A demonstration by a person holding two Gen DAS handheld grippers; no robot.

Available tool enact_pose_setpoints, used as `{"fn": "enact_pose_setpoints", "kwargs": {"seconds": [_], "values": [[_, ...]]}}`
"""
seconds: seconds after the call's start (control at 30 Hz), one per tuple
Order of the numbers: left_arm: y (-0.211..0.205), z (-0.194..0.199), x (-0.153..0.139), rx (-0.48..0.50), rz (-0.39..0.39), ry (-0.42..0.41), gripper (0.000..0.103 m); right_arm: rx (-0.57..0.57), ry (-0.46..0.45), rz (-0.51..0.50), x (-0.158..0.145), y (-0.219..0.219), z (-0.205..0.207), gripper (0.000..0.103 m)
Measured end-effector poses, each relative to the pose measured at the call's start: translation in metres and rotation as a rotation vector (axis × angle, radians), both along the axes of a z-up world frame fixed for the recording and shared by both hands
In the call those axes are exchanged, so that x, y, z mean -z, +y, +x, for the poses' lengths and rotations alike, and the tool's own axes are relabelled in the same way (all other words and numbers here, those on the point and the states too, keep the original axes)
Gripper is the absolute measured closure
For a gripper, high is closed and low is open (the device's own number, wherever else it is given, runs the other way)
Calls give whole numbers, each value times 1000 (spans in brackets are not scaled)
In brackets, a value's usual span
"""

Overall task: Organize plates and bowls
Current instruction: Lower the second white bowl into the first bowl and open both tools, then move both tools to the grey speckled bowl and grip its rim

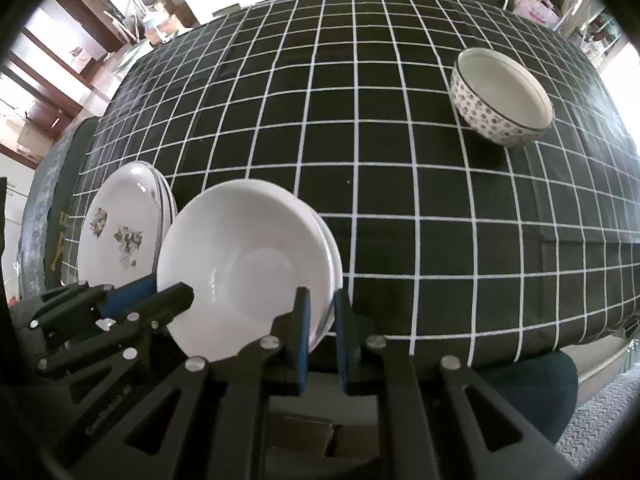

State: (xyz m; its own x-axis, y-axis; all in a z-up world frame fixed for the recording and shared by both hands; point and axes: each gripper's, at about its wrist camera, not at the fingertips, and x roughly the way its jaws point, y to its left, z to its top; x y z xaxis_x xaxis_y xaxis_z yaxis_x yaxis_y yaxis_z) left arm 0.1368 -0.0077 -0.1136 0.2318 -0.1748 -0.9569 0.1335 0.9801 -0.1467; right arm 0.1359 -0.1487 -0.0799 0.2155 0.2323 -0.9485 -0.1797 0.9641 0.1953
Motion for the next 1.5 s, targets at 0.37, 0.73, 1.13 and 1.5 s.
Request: {"fn": "enact_pose_setpoints", "kwargs": {"seconds": [0.37, 0.73, 1.13, 1.5], "values": [[6, 7, -31, -17, -25, -47, 89, 25, -46, 90, -32, -17, 7, 88], [-37, 46, -69, 42, -99, -89, 89, 132, -78, 144, -62, -75, 34, 88], [-106, 90, -67, 129, -73, -64, 89, 200, -72, 100, -64, -132, 71, 88], [-140, 144, -46, 133, -74, -13, 89, 255, -17, 95, -36, -176, 114, 86]]}}
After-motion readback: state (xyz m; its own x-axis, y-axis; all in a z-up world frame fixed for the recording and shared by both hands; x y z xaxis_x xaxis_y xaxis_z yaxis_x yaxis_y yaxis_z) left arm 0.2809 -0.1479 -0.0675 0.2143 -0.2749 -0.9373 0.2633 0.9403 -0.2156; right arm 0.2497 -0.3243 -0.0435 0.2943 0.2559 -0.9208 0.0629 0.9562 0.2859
